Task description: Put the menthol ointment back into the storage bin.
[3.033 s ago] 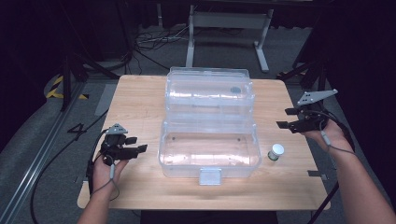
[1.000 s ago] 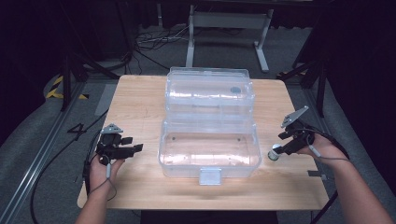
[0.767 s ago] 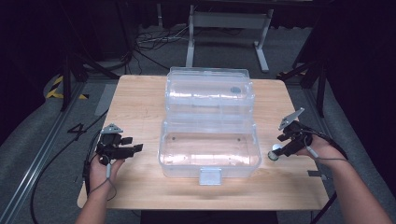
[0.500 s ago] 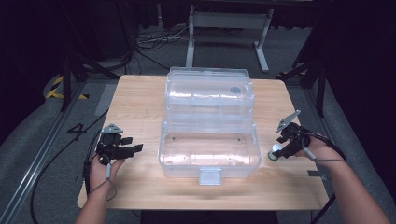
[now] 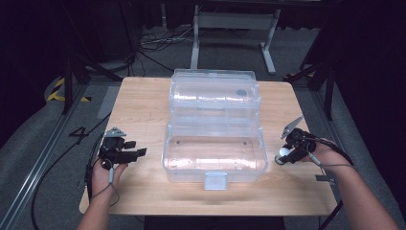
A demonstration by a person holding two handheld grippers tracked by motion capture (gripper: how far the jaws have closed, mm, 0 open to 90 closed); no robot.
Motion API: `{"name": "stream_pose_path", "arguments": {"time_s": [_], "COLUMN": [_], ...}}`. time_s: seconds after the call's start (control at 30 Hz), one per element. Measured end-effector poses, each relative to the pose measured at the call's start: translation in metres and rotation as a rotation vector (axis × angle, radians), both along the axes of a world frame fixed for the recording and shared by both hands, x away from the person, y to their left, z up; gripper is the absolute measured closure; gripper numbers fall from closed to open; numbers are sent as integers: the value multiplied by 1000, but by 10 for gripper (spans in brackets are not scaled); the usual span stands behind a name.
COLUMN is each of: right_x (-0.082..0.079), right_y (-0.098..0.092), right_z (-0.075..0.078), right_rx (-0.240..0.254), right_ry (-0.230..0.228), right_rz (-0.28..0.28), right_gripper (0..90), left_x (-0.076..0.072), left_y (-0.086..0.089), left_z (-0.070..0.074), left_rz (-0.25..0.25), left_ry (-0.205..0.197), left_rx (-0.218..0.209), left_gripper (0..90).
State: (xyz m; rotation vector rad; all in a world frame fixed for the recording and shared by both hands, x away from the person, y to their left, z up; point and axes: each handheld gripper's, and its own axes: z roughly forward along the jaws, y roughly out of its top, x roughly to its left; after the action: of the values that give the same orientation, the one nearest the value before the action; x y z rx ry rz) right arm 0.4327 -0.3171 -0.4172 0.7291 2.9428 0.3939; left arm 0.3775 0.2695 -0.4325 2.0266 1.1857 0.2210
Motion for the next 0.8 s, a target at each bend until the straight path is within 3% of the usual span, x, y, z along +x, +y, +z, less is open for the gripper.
{"name": "stream_pose_path", "arguments": {"time_s": [0.13,0.43,0.8], "right_x": [0,1,0], "right_y": [0,-1,-2], "right_z": [-1,-1,15], "right_rx": [-13,-12,41], "right_ry": [-4,-1,-9], "right_rz": [2,-7,-14], "right_gripper": [490,502,503], "left_x": [0,0,0], "left_y": [0,1,1], "left_z": [0,1,0], "left_rz": [0,0,-2], "left_ry": [-1,-10,-6], "left_rx": [0,1,3], "left_gripper": [407,407,407]}}
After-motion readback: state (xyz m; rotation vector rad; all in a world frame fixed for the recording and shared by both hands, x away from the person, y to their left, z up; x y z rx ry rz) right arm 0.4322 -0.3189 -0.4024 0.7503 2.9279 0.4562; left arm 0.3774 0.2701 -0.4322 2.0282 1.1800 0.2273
